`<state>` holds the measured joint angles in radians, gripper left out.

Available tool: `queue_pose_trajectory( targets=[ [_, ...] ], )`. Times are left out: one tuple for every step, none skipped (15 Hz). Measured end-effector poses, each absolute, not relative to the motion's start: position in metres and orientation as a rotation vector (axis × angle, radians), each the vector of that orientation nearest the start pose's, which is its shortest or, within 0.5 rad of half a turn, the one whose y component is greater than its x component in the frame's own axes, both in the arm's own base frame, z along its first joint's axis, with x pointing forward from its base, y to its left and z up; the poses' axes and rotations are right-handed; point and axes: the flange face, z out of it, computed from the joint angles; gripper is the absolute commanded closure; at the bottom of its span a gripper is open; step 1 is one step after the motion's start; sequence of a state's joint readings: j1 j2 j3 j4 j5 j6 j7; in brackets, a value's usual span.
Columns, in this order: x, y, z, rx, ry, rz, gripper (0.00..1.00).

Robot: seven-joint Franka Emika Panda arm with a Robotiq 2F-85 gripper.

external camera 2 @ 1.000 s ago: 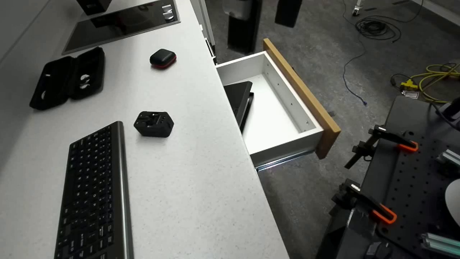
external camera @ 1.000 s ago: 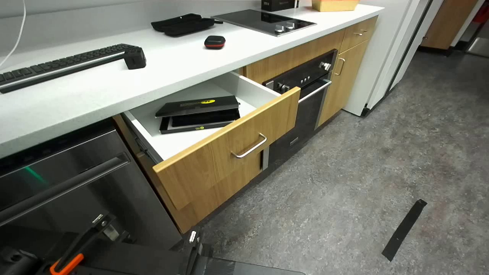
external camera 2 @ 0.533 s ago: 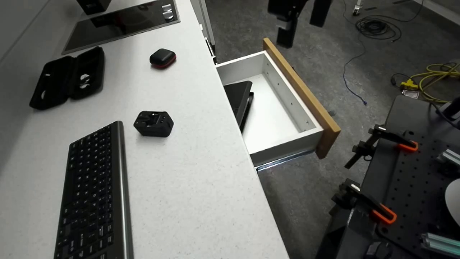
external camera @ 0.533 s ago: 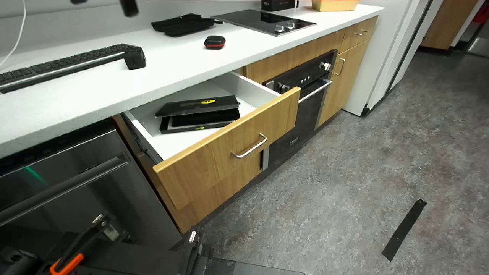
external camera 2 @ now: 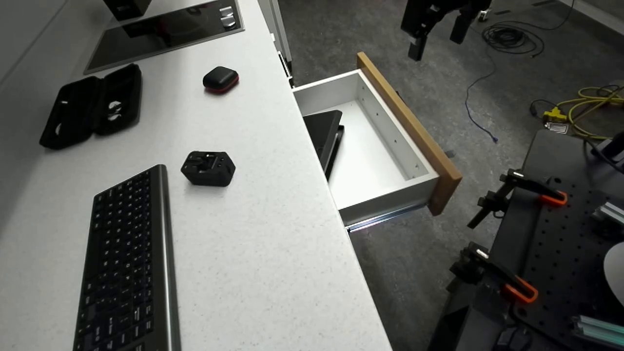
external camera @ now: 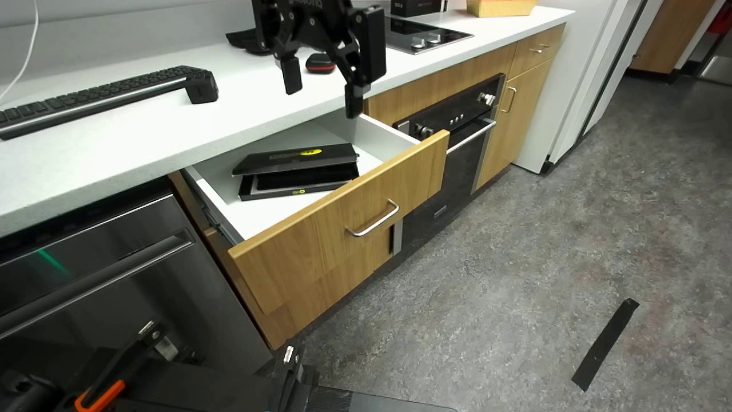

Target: Close the open drawer

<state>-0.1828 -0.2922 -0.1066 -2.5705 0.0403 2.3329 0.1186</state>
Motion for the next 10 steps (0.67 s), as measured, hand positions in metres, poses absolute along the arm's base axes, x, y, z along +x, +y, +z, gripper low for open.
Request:
queue_pose_trajectory(
  targets=[
    [0.410, -0.121, 0.368, -3.013, 0.661, -0.082, 0.00],
    [0.410, -0.119, 0.369, -3.014, 0.656, -0.084, 0.00],
    [0.411, -0.118, 0.370, -3.016, 0.650, -0.088, 0.00],
    [0.411, -0.118, 0.370, -3.016, 0.649, -0.089, 0.00],
    [0.411, -0.118, 0.370, -3.016, 0.649, -0.089, 0.00],
    [0.411, -0.117, 0.370, -3.016, 0.649, -0.089, 0.00],
    [0.411, -0.117, 0.370, -3.018, 0.648, -0.089, 0.00],
    [0.413, -0.117, 0.369, -3.028, 0.651, -0.101, 0.00],
    [0.415, -0.119, 0.366, -3.042, 0.672, -0.124, 0.00],
    [0.418, -0.124, 0.360, -3.056, 0.711, -0.142, 0.00]
  ],
)
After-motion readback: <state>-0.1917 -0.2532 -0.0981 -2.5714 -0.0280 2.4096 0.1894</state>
